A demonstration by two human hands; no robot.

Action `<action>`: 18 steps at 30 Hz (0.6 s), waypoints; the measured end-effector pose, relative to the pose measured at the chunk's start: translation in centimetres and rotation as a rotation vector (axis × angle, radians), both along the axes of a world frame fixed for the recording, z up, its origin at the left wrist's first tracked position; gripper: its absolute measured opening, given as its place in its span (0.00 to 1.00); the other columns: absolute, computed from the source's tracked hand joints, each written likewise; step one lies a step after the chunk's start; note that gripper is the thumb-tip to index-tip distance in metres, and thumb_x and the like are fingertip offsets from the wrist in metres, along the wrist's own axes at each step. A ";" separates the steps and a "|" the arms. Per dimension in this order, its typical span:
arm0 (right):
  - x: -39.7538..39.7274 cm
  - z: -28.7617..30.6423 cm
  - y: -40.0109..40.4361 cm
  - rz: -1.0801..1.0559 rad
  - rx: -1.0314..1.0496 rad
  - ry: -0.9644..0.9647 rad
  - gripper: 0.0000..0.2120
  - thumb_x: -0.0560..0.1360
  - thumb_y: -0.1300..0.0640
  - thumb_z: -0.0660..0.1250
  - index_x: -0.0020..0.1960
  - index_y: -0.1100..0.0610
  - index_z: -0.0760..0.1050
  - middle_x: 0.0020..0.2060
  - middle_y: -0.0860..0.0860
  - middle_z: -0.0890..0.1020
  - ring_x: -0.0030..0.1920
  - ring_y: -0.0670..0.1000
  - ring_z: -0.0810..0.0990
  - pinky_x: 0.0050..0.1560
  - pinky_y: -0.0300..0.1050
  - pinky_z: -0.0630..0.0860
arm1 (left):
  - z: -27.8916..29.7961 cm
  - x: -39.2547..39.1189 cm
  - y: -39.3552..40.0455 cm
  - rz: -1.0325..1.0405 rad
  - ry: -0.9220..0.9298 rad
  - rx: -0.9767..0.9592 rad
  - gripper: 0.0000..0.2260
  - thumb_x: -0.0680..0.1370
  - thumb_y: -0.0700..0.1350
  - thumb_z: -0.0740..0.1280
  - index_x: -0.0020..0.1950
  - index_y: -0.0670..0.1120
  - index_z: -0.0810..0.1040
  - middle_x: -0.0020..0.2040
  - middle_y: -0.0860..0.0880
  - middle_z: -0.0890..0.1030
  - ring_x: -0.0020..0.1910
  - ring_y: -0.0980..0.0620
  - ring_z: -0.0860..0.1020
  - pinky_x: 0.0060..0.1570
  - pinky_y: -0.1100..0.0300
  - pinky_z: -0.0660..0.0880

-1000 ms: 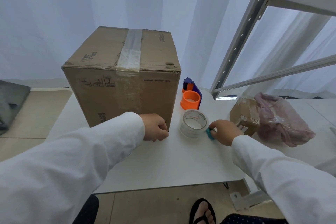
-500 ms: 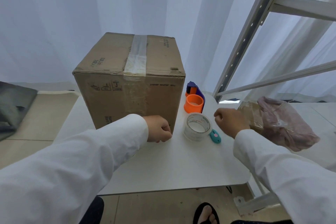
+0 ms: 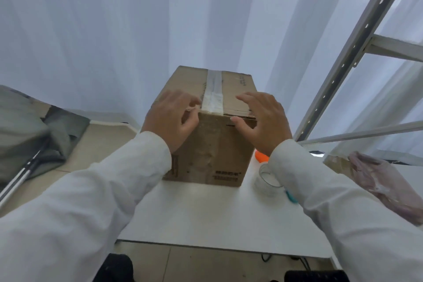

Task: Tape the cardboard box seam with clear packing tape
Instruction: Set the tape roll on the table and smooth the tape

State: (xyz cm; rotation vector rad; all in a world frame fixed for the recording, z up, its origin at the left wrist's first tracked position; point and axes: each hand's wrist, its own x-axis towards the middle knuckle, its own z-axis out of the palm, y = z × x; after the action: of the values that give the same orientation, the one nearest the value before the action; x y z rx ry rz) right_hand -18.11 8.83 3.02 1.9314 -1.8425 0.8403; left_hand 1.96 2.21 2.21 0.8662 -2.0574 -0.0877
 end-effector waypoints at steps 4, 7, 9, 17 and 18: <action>3.0 -0.6 -1.2 0.010 0.127 0.119 0.32 0.72 0.42 0.66 0.71 0.53 0.61 0.67 0.51 0.69 0.66 0.53 0.66 0.69 0.50 0.60 | -0.6 2.1 -2.2 0.225 -0.157 -0.023 0.24 0.73 0.54 0.60 0.65 0.44 0.70 0.64 0.43 0.74 0.64 0.47 0.64 0.63 0.48 0.62; 3.7 -2.4 -1.9 -0.038 0.151 0.232 0.32 0.70 0.44 0.69 0.69 0.54 0.63 0.64 0.53 0.72 0.64 0.56 0.69 0.68 0.52 0.61 | -1.9 1.9 -2.3 0.184 -0.353 0.184 0.32 0.73 0.60 0.63 0.71 0.46 0.63 0.70 0.45 0.66 0.69 0.44 0.60 0.67 0.48 0.62; 3.6 -3.6 -2.4 -0.110 0.113 0.332 0.35 0.65 0.43 0.72 0.67 0.55 0.65 0.61 0.54 0.75 0.61 0.57 0.73 0.66 0.55 0.65 | -2.5 1.5 -2.0 0.146 -0.355 0.255 0.36 0.70 0.64 0.61 0.72 0.47 0.60 0.71 0.48 0.63 0.70 0.47 0.55 0.68 0.48 0.62; 3.4 -5.6 -3.2 -0.156 0.041 0.404 0.50 0.55 0.40 0.78 0.69 0.56 0.60 0.62 0.57 0.74 0.62 0.56 0.62 0.66 0.55 0.64 | -3.0 1.7 -2.1 0.123 -0.307 0.180 0.41 0.64 0.67 0.51 0.72 0.46 0.61 0.70 0.47 0.64 0.67 0.52 0.52 0.67 0.47 0.63; 3.3 -5.5 -3.2 -0.156 0.034 0.401 0.50 0.54 0.40 0.78 0.69 0.56 0.60 0.61 0.57 0.74 0.61 0.55 0.62 0.65 0.55 0.66 | -3.1 1.7 -2.2 0.123 -0.319 0.166 0.41 0.65 0.67 0.50 0.72 0.46 0.61 0.70 0.47 0.63 0.67 0.52 0.52 0.67 0.47 0.64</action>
State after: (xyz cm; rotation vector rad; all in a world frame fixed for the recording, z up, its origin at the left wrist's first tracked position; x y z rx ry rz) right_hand -14.76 5.59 -2.52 1.7872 -1.7388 0.3418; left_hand 3.65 0.05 -0.87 1.1691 -2.3093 -0.0570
